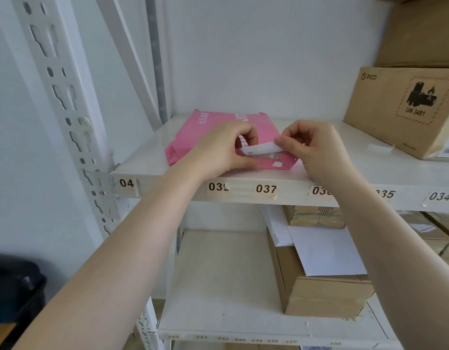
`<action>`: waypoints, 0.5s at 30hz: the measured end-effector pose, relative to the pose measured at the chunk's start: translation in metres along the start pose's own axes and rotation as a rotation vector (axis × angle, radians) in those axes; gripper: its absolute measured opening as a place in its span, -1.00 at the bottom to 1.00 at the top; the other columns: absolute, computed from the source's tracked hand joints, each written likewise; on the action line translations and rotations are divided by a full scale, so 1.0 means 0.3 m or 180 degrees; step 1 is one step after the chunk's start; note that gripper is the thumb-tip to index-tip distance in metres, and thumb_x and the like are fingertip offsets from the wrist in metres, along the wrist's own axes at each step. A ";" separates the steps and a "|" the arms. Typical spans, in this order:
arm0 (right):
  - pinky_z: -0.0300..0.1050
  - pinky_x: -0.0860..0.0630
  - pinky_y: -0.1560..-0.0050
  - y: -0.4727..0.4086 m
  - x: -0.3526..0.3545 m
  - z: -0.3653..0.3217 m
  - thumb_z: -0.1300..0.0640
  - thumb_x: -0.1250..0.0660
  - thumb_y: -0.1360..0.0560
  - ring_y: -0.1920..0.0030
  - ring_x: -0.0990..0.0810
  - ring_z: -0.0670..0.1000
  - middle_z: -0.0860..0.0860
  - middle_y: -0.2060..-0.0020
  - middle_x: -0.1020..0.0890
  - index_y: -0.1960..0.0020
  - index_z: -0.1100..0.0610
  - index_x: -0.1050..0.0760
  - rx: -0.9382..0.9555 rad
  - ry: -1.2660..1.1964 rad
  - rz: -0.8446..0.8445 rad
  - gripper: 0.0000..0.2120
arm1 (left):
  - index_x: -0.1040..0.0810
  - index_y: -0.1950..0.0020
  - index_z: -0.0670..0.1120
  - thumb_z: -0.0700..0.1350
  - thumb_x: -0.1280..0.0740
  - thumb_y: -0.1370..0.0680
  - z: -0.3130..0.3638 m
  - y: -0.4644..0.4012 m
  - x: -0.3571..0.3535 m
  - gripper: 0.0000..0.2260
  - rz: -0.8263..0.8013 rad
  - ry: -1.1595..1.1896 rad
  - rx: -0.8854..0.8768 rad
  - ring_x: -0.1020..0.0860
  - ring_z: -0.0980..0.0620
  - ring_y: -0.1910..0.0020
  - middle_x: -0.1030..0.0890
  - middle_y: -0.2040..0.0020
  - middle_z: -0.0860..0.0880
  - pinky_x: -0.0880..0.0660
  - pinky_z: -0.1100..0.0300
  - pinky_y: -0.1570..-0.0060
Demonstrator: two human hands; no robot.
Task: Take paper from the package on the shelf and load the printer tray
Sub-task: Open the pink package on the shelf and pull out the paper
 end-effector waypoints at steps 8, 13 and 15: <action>-0.35 -0.39 0.36 0.010 -0.055 -0.039 0.21 -0.51 -0.34 0.40 -0.53 -0.13 0.03 0.32 -0.63 0.11 0.19 -0.60 0.0179 0.0324 -0.0483 -0.84 | -0.54 0.26 -0.04 0.03 -0.55 -0.31 -0.027 -0.009 0.023 -0.76 0.0186 0.0209 0.0059 -0.43 0.15 0.37 -0.51 0.35 0.13 -0.34 0.26 0.35; -0.21 -0.40 0.32 -0.009 -0.046 0.013 0.17 -0.51 -0.36 0.40 -0.51 -0.08 0.09 0.37 -0.63 0.20 0.20 -0.62 -0.0168 0.0014 -0.0258 -0.88 | -0.50 0.24 -0.06 -0.06 -0.52 -0.37 -0.042 -0.018 0.005 -0.79 0.0009 0.0522 0.0130 -0.40 0.19 0.42 -0.58 0.39 0.10 -0.31 0.32 0.37; -0.15 -0.41 0.27 -0.016 -0.047 0.031 0.16 -0.51 -0.35 0.34 -0.54 0.00 0.14 0.35 -0.65 0.20 0.19 -0.62 -0.0379 -0.0136 -0.0224 -0.88 | -0.49 0.24 -0.04 -0.06 -0.49 -0.41 -0.046 -0.018 -0.001 -0.81 -0.0039 0.0632 0.0167 -0.43 0.18 0.41 -0.61 0.38 0.08 -0.33 0.30 0.34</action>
Point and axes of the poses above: each hand's wrist, its own y-axis away from the middle knuckle, its own x-axis out of the back of the hand, z = x × y, the point moved 8 cm from there along -y, towards the middle knuckle
